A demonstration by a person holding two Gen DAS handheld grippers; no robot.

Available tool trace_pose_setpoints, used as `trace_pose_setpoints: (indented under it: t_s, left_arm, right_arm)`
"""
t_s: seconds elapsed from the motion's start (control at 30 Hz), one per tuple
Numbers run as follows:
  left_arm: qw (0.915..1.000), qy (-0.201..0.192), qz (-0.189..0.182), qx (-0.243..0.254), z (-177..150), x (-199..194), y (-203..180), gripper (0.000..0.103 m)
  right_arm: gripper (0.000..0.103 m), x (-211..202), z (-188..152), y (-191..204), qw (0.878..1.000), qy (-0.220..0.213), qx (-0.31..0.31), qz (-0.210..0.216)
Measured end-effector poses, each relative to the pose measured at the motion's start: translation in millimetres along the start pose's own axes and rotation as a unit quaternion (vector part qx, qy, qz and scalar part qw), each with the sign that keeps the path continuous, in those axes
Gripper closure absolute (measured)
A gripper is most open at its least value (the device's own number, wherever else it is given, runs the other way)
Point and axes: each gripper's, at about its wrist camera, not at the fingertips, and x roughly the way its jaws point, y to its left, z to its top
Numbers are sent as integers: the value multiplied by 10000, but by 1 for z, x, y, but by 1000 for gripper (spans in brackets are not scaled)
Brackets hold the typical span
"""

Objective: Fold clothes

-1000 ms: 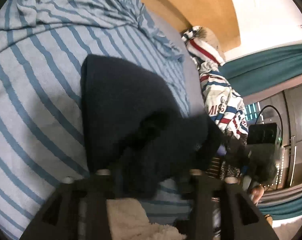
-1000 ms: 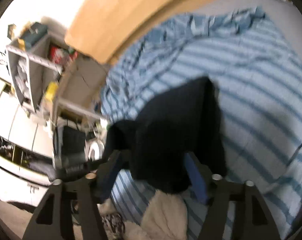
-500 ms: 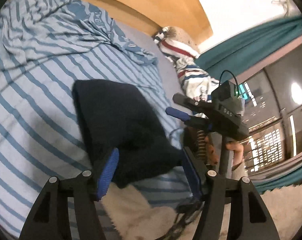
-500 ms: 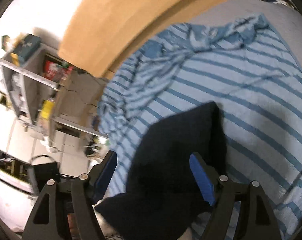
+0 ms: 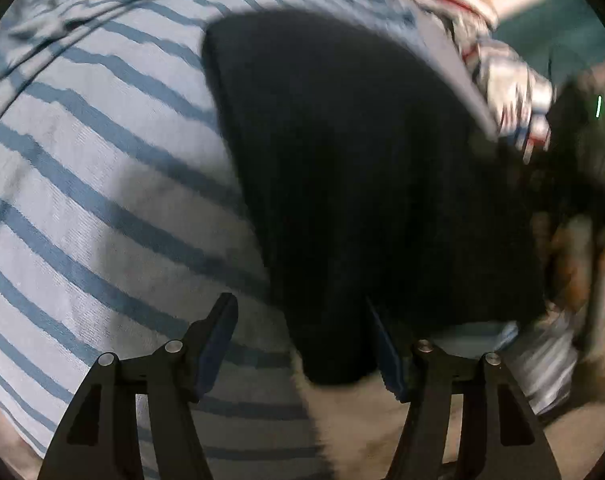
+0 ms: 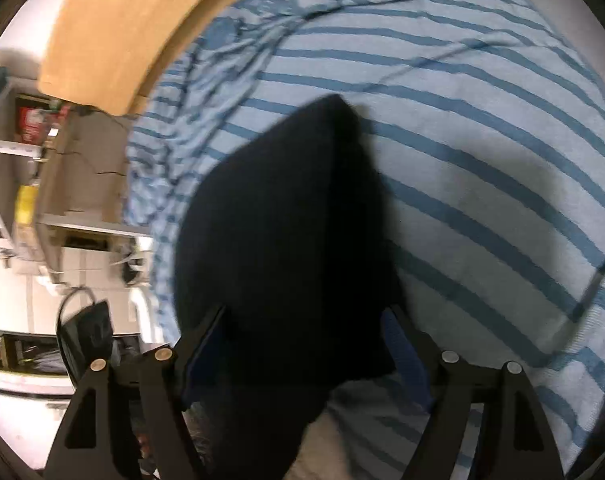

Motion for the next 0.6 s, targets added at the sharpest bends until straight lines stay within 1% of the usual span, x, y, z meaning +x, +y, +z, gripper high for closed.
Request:
trace_pose_setpoints:
  t_s: [0.07,0.1,0.2,0.23,0.27,0.33,0.4,0.43,0.47,0.5,0.57,0.6]
  left_arm:
    - [9999,71,-80,-75,-4,1,2,38]
    - [9996,-3,-200,-178,-4,-5,5,38]
    - [9955,-503,-645,-469,4,-34,14,38]
    - [9924,-697,-834,-570,8,-45,16,38]
    - [9876,-908,-1064,-716,13,-56,20,38]
    - [9823,-1019,-1197,-1018,24,-63,28,38]
    - [9754,-1027,-1173,-1560,39,-60,41,38]
    - [9698,-1020,-1257,-1825,46,-55,48,38]
    - [9635,-938,-1446,-2047,52,-45,55,38]
    - [9573,-831,-1619,-2247,58,-35,60,38]
    - [9507,-419,-1815,-2478,67,-11,64,38]
    - [9487,-325,-1811,-2572,68,-4,65,38]
  right_arm:
    - [22,-5,-3,2,10000,-55,4,72]
    - [22,-10,-4,3,9998,-101,1,155]
    - [22,-26,-2,12,9983,-436,-52,378]
    - [20,-31,1,15,9976,-570,-111,379]
    - [20,-33,5,19,9971,-656,-149,356]
    - [19,-30,17,19,9974,-680,-84,238]
    - [19,-22,30,15,9974,-635,99,340]
    - [19,-15,38,13,9971,-584,168,455]
    - [19,-7,45,11,9966,-525,225,588]
    - [19,0,51,8,9967,-434,282,633]
    - [19,14,59,5,9968,-207,409,651]
    - [23,22,61,3,9964,-82,490,685]
